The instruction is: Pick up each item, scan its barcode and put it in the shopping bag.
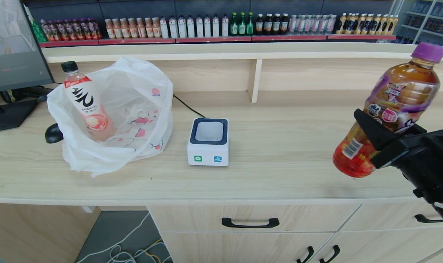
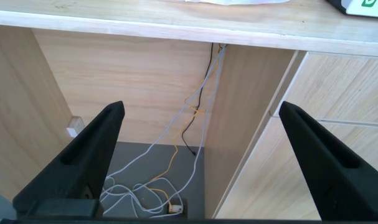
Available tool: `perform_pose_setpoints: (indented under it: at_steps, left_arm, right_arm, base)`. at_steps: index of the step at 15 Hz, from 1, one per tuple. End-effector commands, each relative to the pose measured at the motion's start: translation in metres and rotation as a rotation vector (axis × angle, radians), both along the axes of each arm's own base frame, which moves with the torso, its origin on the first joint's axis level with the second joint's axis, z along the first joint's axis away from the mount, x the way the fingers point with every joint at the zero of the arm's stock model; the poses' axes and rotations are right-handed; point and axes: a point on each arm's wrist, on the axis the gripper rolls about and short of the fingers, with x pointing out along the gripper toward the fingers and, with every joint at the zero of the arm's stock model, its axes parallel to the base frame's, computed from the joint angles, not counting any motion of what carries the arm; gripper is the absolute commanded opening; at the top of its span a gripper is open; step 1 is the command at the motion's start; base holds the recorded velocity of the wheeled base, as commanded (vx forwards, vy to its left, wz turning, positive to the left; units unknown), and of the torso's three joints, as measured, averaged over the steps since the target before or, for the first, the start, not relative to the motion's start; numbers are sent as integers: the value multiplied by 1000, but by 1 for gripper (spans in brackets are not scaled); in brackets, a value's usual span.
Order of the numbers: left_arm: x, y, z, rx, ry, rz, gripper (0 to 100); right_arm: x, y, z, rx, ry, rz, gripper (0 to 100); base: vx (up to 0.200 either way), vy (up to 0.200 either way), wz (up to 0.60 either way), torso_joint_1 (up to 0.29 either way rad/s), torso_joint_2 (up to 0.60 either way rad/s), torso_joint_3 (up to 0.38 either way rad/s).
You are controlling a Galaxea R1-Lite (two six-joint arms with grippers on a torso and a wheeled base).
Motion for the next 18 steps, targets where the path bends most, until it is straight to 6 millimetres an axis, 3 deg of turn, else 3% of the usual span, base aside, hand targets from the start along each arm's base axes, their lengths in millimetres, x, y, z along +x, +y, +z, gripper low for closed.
perform_pose_setpoints:
  at_steps: [1, 4, 5, 13, 18]
  left_arm:
    - [0, 0, 0, 0, -1, 0, 100]
    - [0, 0, 0, 0, -1, 0, 100]
    - [0, 0, 0, 0, -1, 0, 100]
    - [0, 0, 0, 0, -1, 0, 100]
    - [0, 0, 0, 0, -1, 0, 100]
  right_arm:
    - [-10, -1, -2, 12, 6, 24, 0]
    - [-31, 10, -21, 15, 91, 153, 0]
    - [-32, 14, -19, 16, 82, 239, 0]
    - [-15, 28, -11, 160, 175, 678, 0]
    - [3, 63, 5, 305, 225, 853, 0]
  base:
    - [0, 0, 0, 0, 0, 0]
    - [0, 0, 0, 0, 0, 0]
    - [0, 0, 0, 0, 0, 0]
    - [0, 0, 0, 0, 0, 0]
    - [0, 0, 0, 0, 0, 0]
